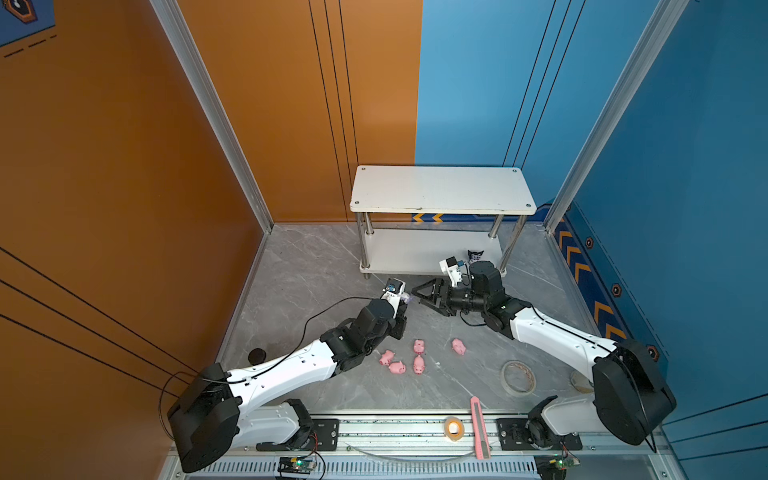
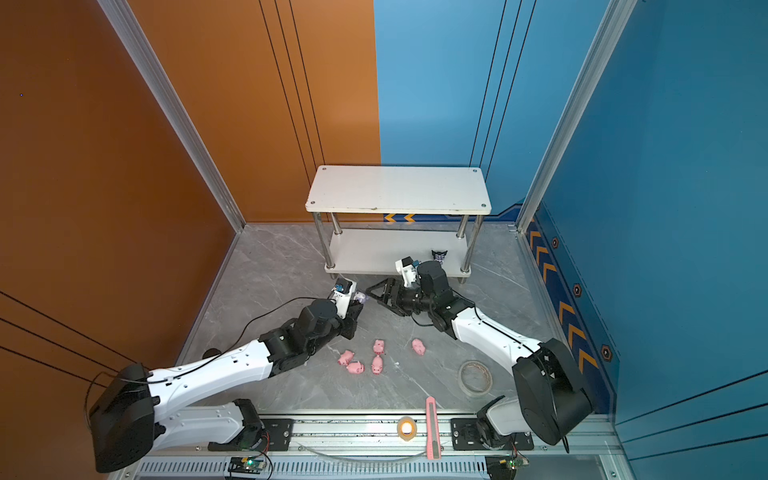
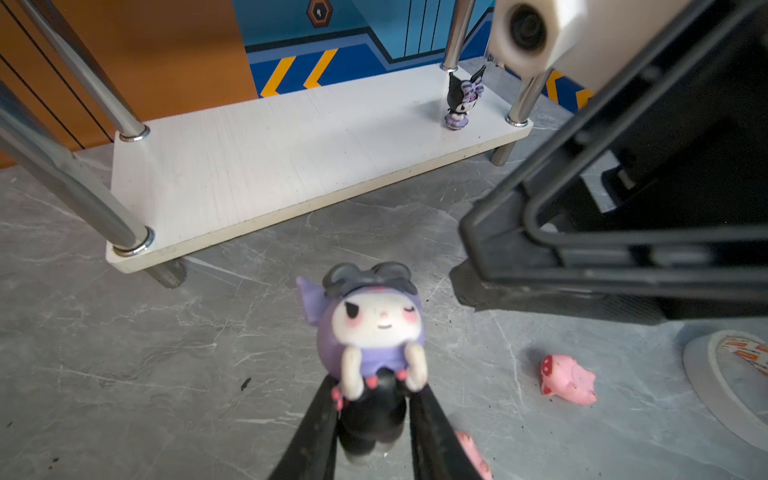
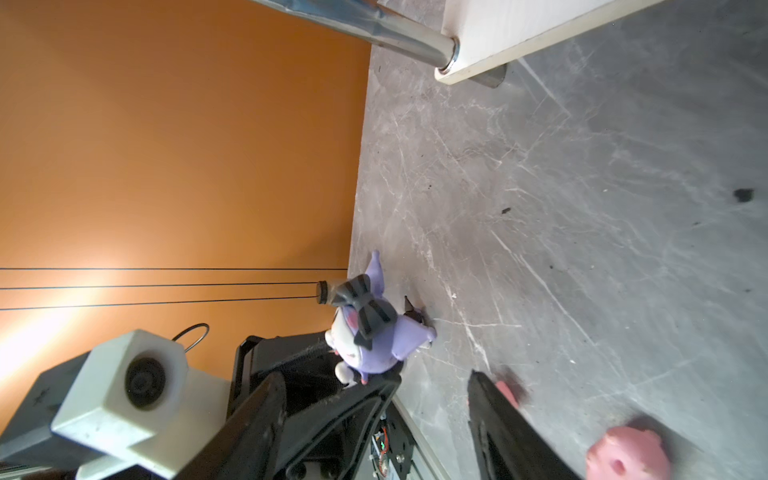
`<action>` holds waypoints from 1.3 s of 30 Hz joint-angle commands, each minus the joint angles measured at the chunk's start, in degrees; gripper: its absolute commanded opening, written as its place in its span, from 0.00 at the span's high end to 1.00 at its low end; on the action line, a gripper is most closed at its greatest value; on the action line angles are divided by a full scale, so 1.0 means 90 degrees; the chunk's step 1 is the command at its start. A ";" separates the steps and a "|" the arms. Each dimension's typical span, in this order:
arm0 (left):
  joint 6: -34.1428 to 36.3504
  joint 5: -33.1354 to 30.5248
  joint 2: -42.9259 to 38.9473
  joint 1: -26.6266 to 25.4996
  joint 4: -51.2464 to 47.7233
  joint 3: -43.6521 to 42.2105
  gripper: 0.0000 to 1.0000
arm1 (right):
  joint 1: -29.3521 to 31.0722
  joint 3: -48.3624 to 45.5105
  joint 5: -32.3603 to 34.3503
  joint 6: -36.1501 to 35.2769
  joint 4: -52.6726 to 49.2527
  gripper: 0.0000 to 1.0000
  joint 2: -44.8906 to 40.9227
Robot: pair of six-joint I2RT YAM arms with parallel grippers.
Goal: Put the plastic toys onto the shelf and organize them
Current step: 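Lift the figurine with the left gripper while the right gripper reaches toward it, then close the right gripper on the figurine and open the left gripper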
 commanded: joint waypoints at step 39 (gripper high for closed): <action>-0.0576 -0.0368 -0.1807 -0.0290 -0.1264 -0.0416 0.02 | 0.0944 0.0836 0.3515 -0.5153 -0.1891 0.90 0.0211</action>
